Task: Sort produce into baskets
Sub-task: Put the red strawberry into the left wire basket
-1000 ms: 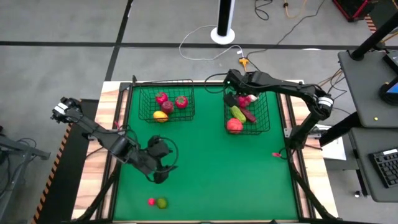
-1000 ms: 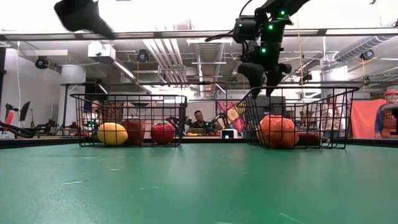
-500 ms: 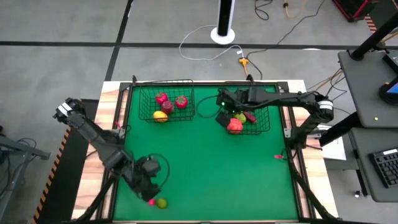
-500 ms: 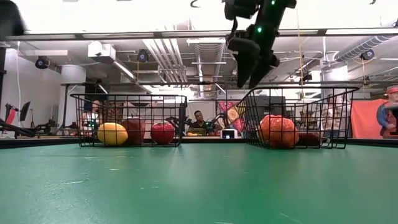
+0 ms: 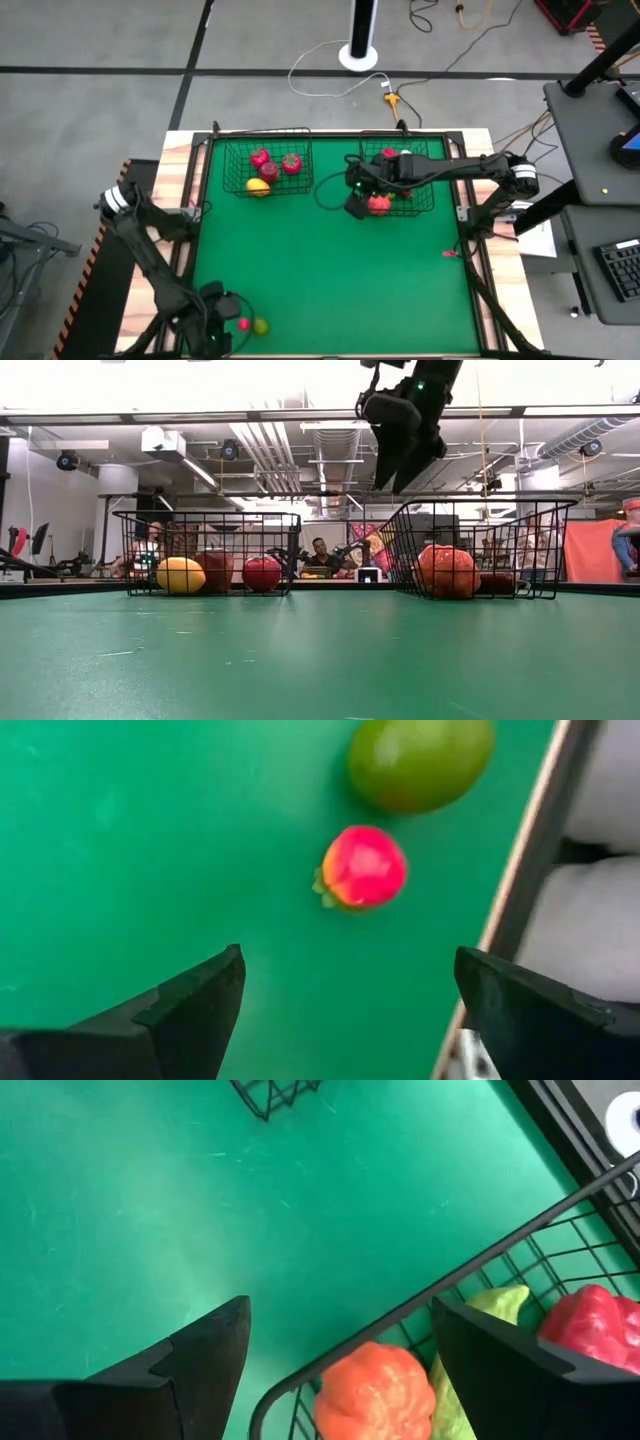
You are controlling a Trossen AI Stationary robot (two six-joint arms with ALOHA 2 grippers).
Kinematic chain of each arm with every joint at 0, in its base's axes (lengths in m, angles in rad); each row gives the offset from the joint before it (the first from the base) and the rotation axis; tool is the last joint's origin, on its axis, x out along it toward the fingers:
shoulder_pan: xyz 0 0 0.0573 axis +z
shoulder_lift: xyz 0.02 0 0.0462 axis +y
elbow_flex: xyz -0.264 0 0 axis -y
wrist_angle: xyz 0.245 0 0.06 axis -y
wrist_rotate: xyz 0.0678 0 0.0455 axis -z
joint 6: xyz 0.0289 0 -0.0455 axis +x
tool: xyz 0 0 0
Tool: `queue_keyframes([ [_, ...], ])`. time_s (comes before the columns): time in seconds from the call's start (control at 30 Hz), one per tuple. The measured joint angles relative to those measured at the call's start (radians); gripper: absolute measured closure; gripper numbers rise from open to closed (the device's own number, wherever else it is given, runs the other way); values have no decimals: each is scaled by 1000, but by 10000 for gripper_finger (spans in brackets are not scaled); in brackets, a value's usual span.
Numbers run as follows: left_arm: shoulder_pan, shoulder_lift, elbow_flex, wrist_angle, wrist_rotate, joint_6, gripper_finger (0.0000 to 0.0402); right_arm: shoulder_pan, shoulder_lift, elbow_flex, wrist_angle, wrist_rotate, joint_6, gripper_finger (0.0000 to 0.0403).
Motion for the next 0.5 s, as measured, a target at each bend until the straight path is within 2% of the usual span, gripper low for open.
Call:
queue_keyframes([
  [0.23, -6, 76, 0, 22, -16, 50, 61, 13, 0, 0, 0, 0, 32, 101],
  [0.5, -6, 78, 0, 27, -101, 87, 61, 13, 0, 0, 0, 0, 50, 106],
])
